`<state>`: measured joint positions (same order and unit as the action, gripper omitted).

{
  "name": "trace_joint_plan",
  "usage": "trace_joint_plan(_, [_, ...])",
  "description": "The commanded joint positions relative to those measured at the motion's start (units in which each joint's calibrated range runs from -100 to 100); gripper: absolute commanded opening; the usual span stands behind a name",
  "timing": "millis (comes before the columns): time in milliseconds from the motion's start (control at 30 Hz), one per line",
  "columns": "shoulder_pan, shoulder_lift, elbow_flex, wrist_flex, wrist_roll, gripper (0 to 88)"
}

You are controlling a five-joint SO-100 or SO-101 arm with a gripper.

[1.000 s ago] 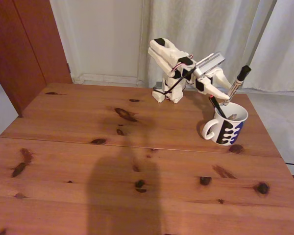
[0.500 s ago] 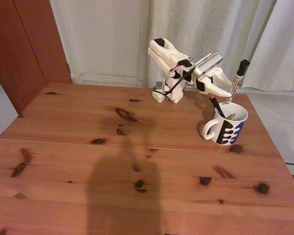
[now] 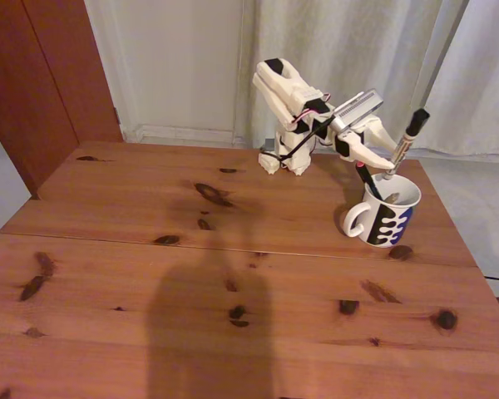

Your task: Clean up the desk and place the pens and markers into the cup

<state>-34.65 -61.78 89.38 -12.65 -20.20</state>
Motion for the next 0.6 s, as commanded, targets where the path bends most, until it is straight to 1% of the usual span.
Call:
trace_joint_plan(0, [0.3,4.3,-6.6,-1.8,-0.3,0.6])
trace_joint_plan(433, [1.2,15.2,-12.6,-1.9,-0.3,0.6])
trace_joint_plan(567, [1.4,17.1,-11.7,-5.5,-0.8,0.6])
